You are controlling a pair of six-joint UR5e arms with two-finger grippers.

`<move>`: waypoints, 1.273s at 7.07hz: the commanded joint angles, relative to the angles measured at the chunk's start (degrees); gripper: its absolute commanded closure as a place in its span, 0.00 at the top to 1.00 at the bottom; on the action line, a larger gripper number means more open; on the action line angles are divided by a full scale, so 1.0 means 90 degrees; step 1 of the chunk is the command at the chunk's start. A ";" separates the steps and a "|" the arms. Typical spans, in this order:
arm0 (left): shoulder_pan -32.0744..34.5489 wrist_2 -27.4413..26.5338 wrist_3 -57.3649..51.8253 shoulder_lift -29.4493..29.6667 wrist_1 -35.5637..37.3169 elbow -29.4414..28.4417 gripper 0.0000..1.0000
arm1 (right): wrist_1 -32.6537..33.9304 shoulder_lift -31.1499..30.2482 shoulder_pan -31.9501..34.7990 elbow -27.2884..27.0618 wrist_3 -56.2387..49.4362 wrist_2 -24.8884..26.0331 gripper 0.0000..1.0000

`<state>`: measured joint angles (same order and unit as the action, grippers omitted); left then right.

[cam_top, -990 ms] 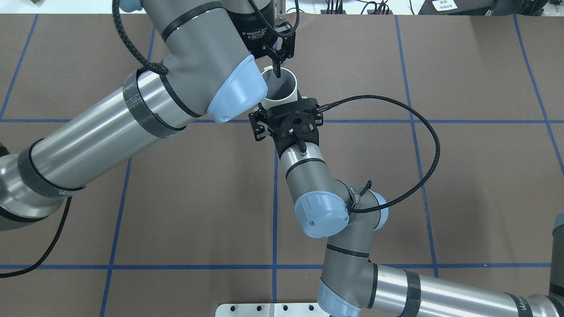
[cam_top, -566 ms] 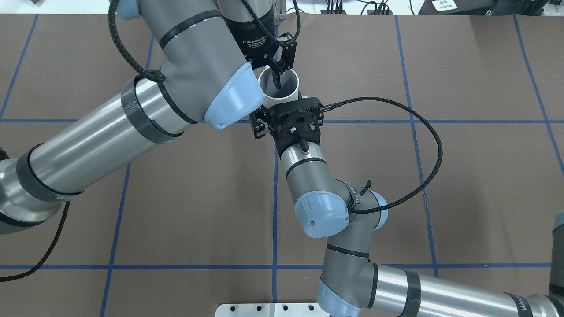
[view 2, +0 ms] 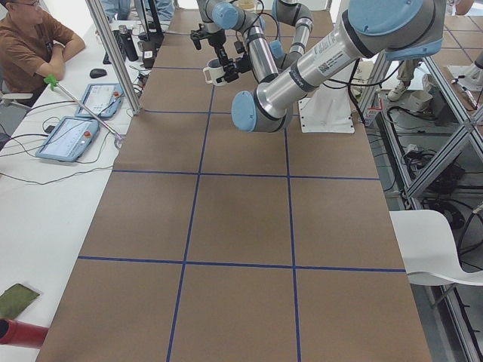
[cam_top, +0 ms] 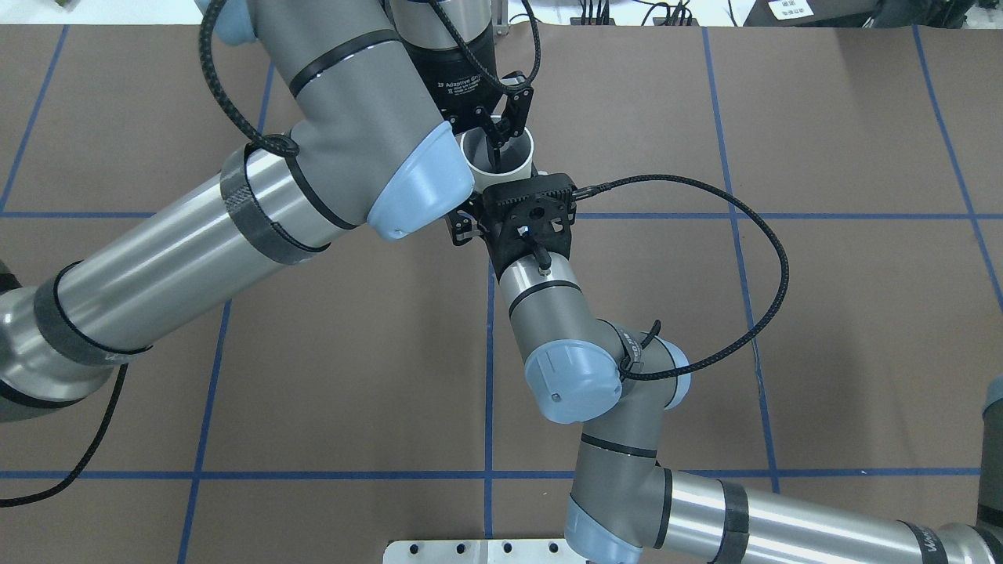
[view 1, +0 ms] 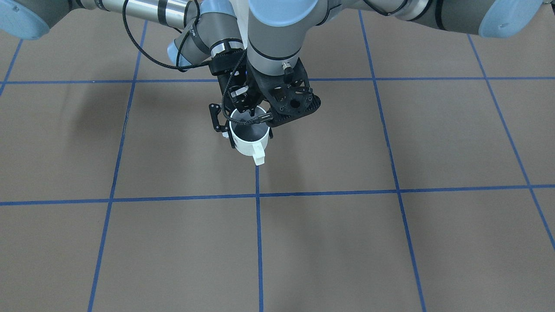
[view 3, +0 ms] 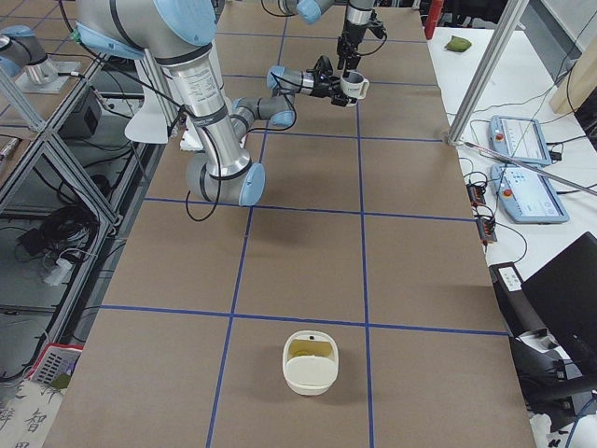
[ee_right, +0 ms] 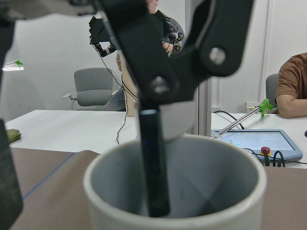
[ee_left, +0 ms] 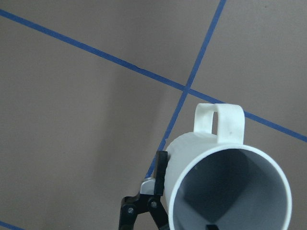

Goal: Left arm hands cup to right arm to dump lemon

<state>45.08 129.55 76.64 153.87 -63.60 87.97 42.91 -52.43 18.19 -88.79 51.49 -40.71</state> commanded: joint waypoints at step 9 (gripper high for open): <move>0.0001 -0.0019 -0.0010 -0.0006 -0.0121 -0.0048 0.45 | -0.0147 -0.0141 -0.0058 -0.0144 0.0002 -0.0018 0.67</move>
<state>45.09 129.38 76.53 153.81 -64.62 87.54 42.39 -53.30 17.90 -89.80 51.52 -40.87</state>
